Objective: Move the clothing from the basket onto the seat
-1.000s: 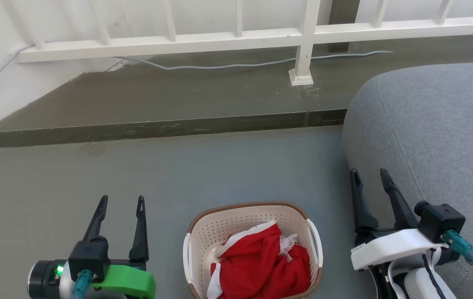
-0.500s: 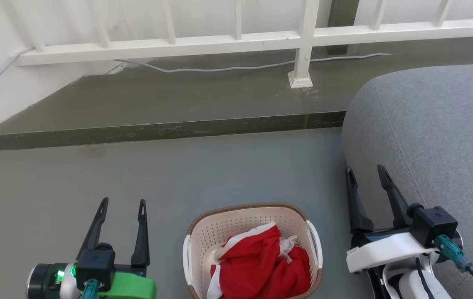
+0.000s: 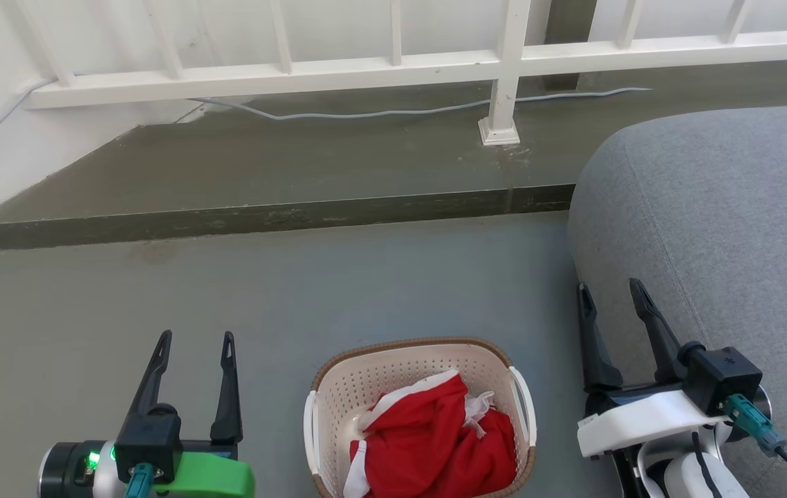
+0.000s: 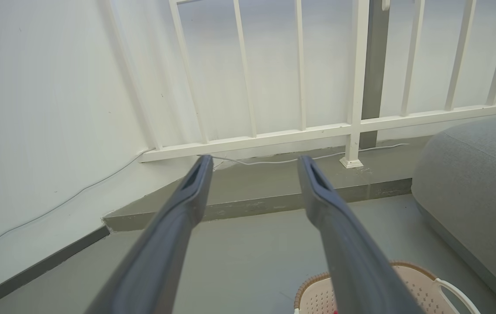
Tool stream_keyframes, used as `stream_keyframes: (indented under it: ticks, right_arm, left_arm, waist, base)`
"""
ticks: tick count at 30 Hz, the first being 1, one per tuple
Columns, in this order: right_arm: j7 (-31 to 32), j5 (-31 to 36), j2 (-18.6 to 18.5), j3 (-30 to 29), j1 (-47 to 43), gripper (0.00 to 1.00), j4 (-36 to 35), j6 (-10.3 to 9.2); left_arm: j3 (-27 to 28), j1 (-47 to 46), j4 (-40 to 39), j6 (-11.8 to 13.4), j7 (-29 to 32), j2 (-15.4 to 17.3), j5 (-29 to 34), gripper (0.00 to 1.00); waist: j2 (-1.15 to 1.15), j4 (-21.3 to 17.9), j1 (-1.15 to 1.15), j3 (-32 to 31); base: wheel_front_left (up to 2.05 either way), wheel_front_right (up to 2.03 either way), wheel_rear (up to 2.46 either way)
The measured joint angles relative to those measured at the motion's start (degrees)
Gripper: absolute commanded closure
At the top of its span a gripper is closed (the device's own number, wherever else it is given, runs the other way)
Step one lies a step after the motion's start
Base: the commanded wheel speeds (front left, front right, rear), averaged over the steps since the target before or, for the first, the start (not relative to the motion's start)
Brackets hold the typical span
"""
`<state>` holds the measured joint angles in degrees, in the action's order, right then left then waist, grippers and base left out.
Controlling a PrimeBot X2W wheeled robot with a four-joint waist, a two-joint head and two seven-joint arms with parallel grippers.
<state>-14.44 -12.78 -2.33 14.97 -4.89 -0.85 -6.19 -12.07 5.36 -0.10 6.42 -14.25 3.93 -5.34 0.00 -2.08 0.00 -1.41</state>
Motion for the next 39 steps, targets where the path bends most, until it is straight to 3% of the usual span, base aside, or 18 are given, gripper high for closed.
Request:
stream_keyframes:
  ticks: [27, 39]
  right_arm:
    - [0.0, 0.2, 0.0, -0.2, 0.0, 0.00, -0.4, -0.35]
    - [-0.1, 1.3, 0.0, -1.2, 2.7, 0.00, -2.3, -0.44]
  left_arm:
    - [0.5, 0.0, 0.2, 0.2, 0.0, -0.1, 0.0, 0.00]
    - [0.5, -1.2, -0.3, 0.1, 0.0, 0.1, 0.0, 0.00]
  waist:
    - [0.00, 0.0, 0.00, 0.5]
    - [0.00, -0.3, 0.00, 6.3]
  base:
    - [0.00, 0.00, 0.00]
    - [0.00, 0.00, 0.00]
